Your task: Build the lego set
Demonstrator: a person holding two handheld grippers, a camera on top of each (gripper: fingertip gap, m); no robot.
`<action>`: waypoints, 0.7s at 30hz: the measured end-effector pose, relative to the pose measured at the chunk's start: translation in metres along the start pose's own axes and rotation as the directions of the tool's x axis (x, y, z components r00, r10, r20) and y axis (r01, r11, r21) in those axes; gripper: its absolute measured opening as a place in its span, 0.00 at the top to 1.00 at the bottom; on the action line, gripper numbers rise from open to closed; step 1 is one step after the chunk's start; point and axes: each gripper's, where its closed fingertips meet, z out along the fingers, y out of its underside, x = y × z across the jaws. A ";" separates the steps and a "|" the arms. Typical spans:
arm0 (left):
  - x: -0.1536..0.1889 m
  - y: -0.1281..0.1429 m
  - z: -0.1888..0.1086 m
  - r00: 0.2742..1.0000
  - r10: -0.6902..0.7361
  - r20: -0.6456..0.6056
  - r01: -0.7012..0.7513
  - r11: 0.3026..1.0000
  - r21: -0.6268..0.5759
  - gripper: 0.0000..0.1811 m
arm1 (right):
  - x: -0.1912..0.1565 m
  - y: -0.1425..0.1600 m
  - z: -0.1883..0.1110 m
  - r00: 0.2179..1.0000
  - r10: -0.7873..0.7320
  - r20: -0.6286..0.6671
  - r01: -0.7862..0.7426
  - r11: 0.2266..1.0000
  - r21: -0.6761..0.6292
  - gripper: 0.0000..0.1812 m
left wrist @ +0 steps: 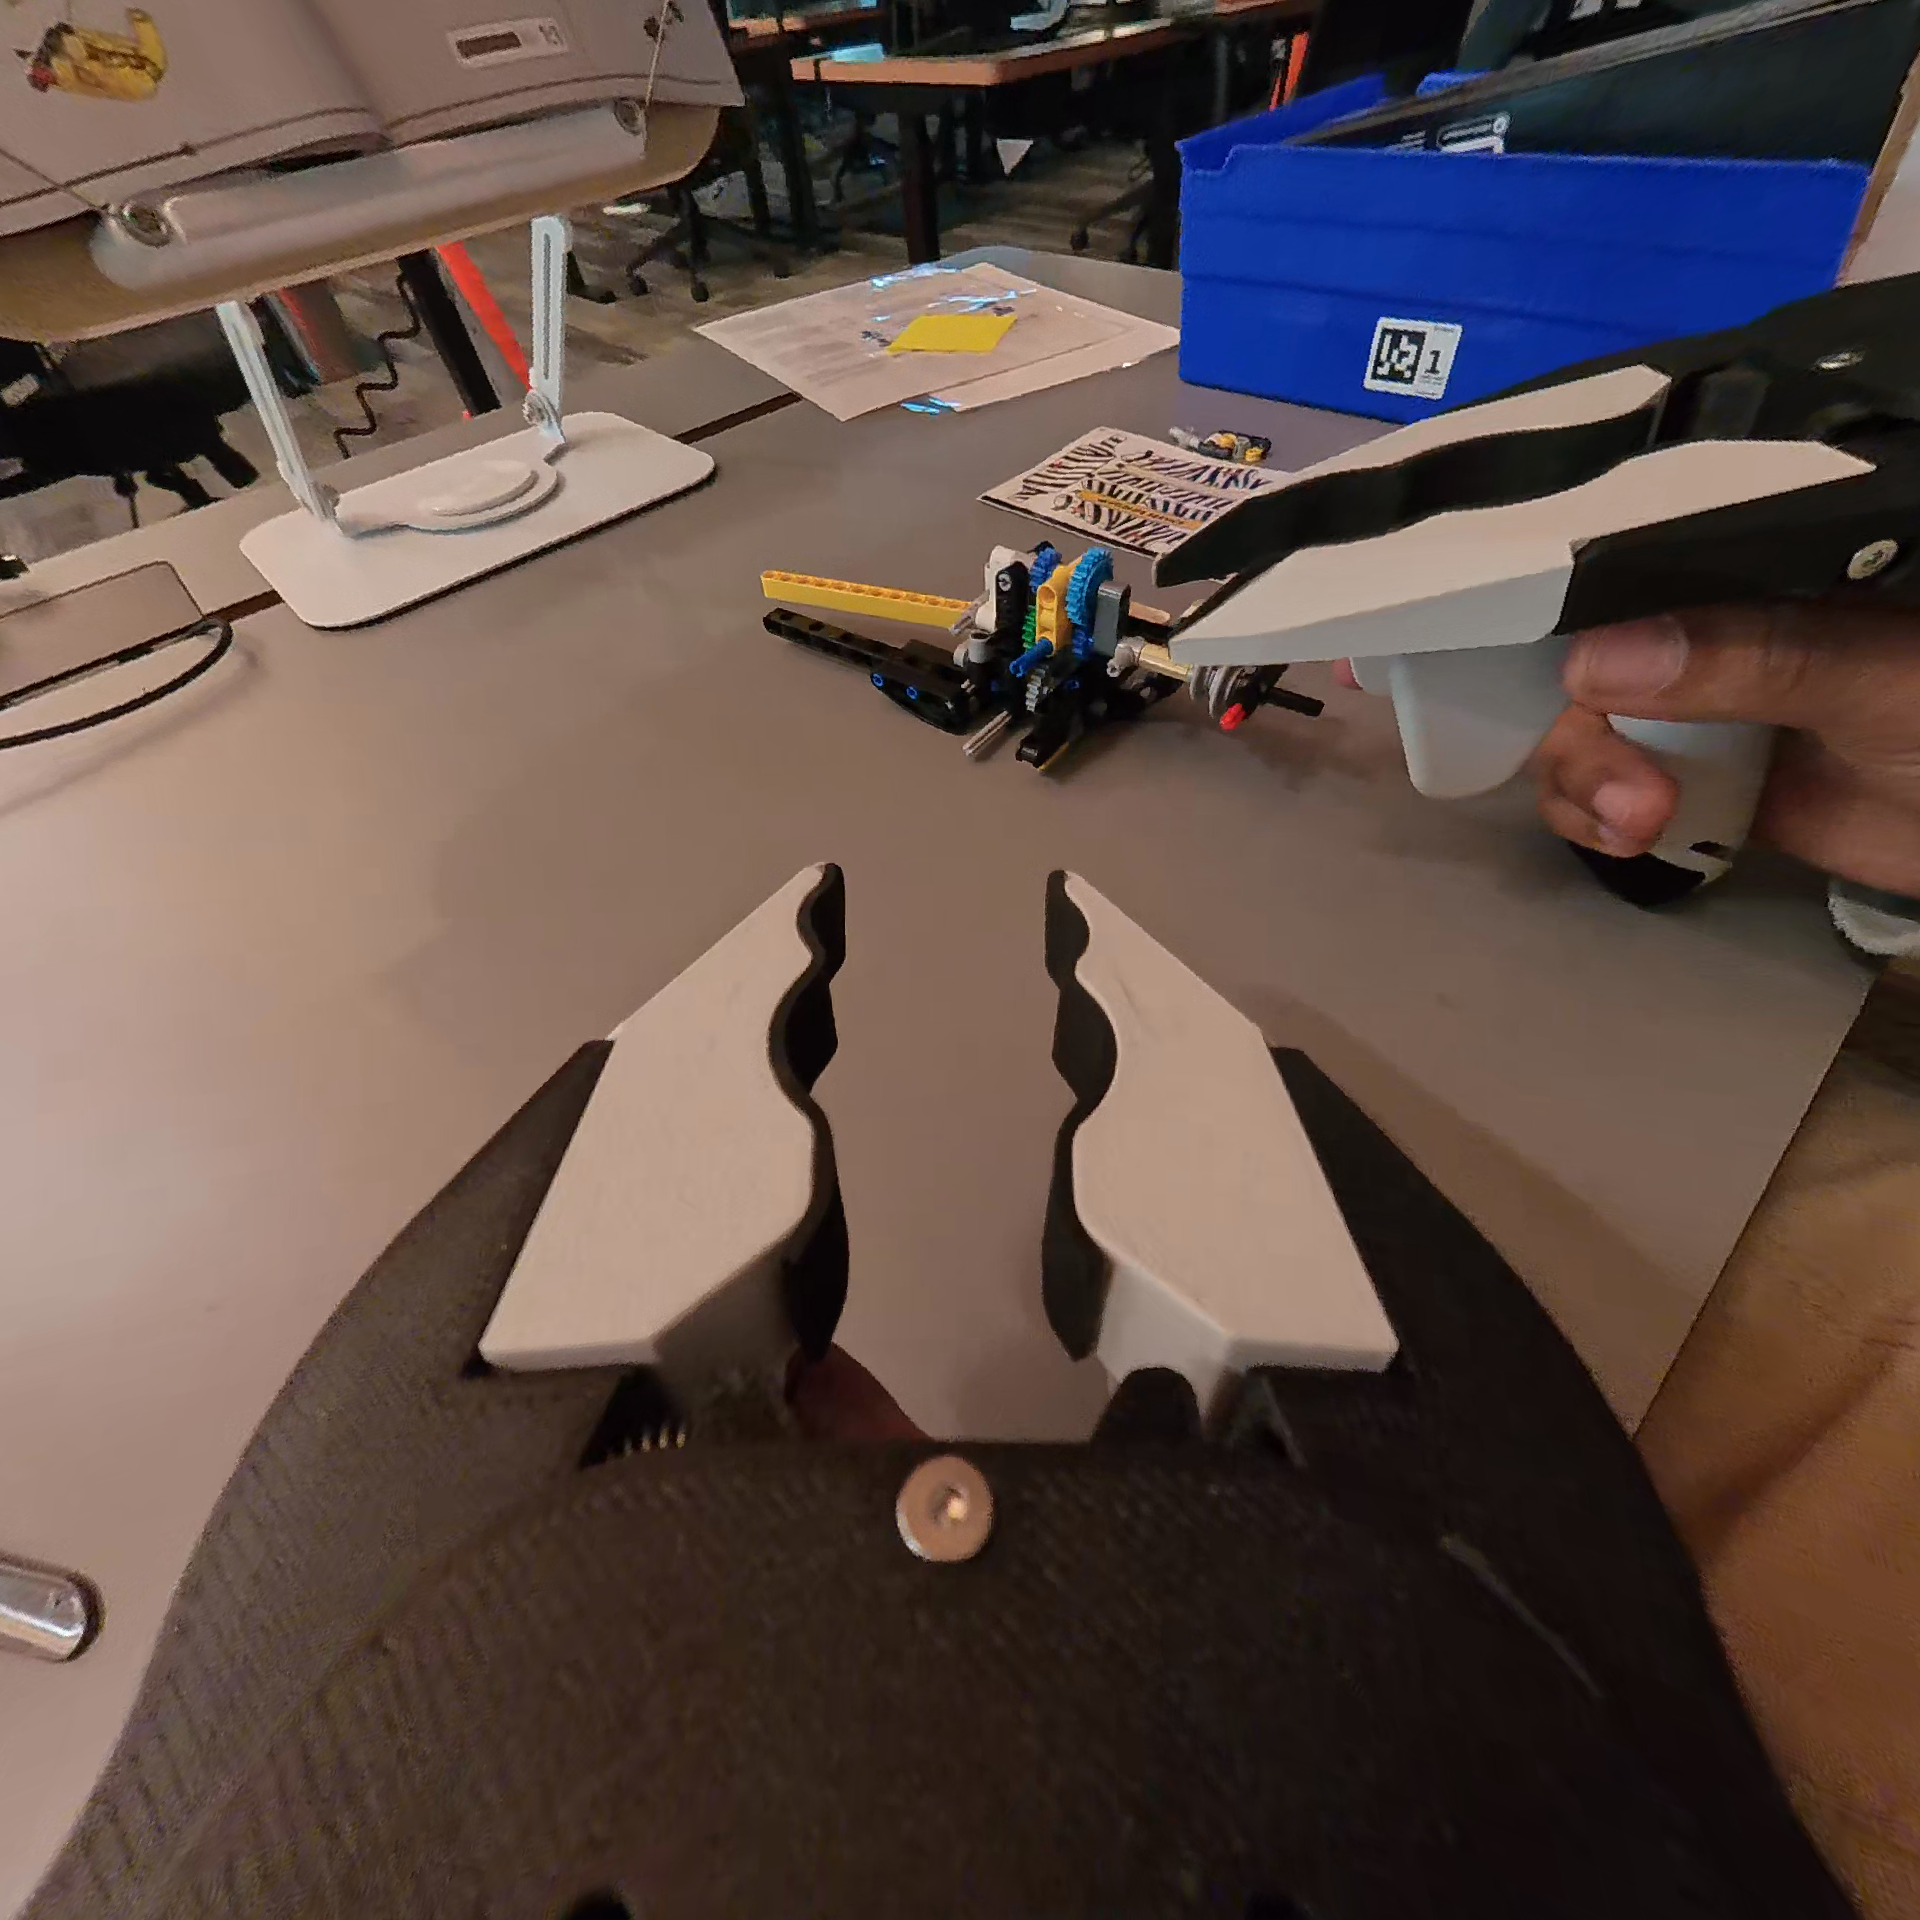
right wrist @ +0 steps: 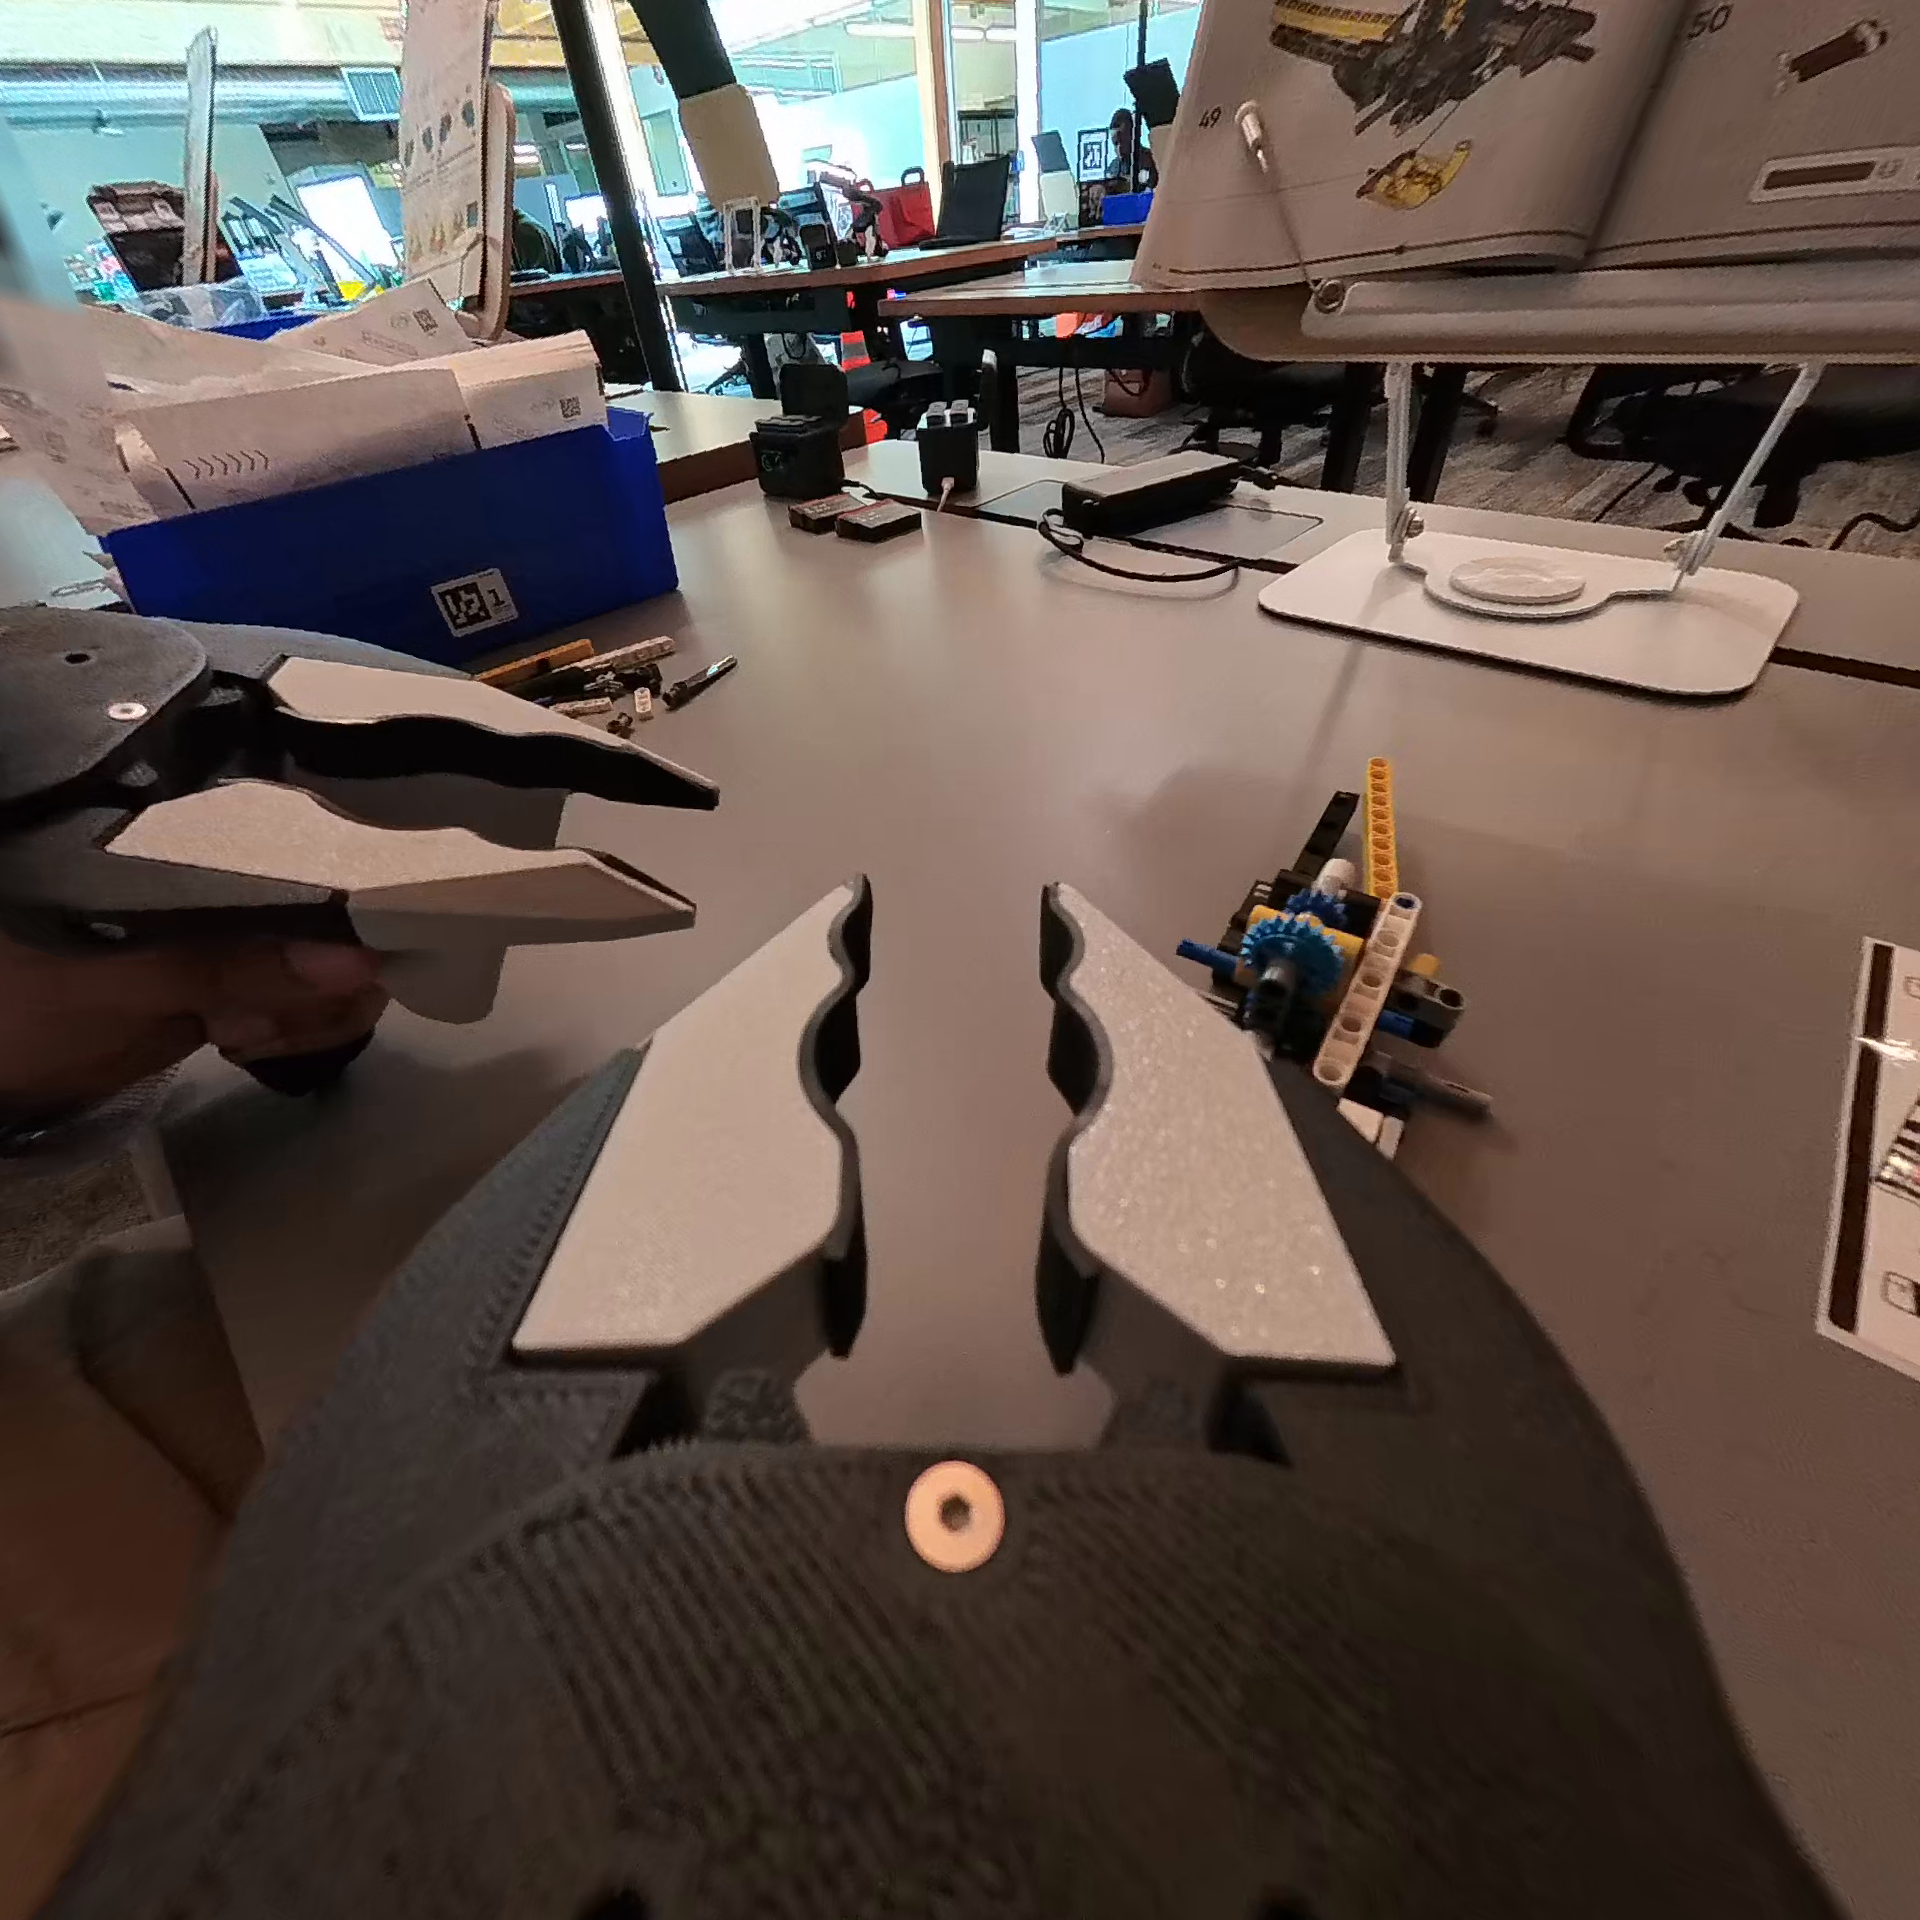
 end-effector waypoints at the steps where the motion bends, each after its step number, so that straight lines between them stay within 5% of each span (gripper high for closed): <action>1: 0.000 0.000 0.000 1.000 0.003 -0.001 -0.003 1.000 0.000 0.79 | 0.000 0.000 0.000 1.000 -0.002 0.000 0.002 1.000 -0.001 0.83; 21: 0.000 0.001 0.001 0.999 -0.033 -0.033 0.032 0.999 -0.010 0.79 | -0.001 0.001 0.001 1.000 -0.010 0.003 0.010 1.000 -0.010 0.82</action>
